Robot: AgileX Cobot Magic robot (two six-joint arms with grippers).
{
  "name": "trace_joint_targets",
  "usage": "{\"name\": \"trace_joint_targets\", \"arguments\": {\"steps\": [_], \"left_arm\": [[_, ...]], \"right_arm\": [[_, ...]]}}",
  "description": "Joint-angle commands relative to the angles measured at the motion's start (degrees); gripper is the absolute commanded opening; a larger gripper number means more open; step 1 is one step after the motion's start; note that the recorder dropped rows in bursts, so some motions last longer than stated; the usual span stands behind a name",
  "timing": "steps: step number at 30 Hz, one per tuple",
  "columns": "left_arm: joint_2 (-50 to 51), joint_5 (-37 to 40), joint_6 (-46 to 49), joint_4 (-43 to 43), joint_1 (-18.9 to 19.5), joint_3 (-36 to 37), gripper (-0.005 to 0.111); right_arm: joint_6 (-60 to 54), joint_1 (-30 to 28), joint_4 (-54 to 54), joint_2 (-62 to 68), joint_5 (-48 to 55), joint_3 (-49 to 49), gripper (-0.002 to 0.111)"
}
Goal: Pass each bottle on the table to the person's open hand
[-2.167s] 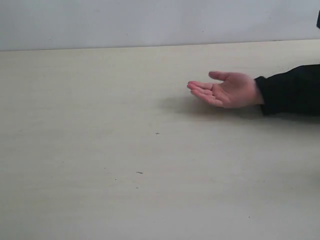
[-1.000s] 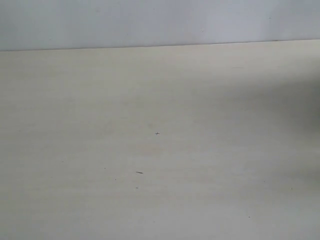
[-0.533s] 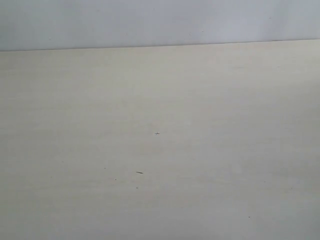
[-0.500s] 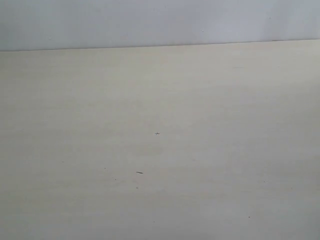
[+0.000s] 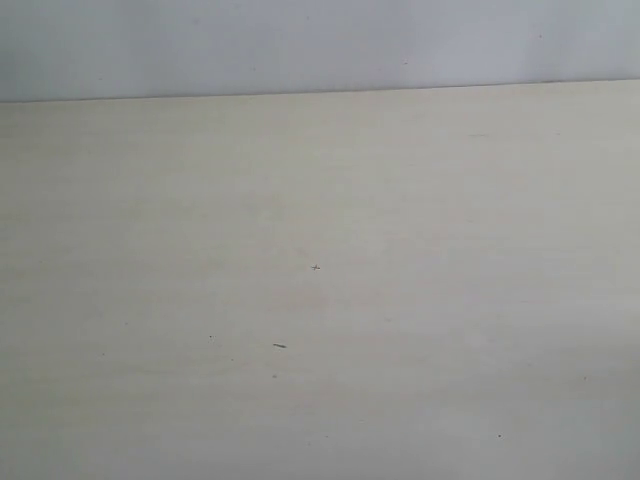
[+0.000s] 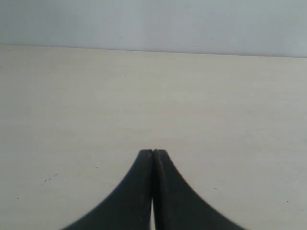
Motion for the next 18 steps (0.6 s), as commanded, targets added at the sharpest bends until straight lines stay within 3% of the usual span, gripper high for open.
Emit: {"name": "trace_joint_targets", "arguments": {"steps": [1, 18], "left_arm": [[-0.4, -0.3, 0.0, 0.2, 0.2, 0.0, 0.001], [-0.4, -0.3, 0.0, 0.2, 0.0, 0.0, 0.001]], "right_arm": [[0.0, -0.3, -0.3, -0.2, -0.2, 0.2, 0.0], [0.0, -0.3, -0.3, -0.2, 0.6, 0.2, 0.0]]}}
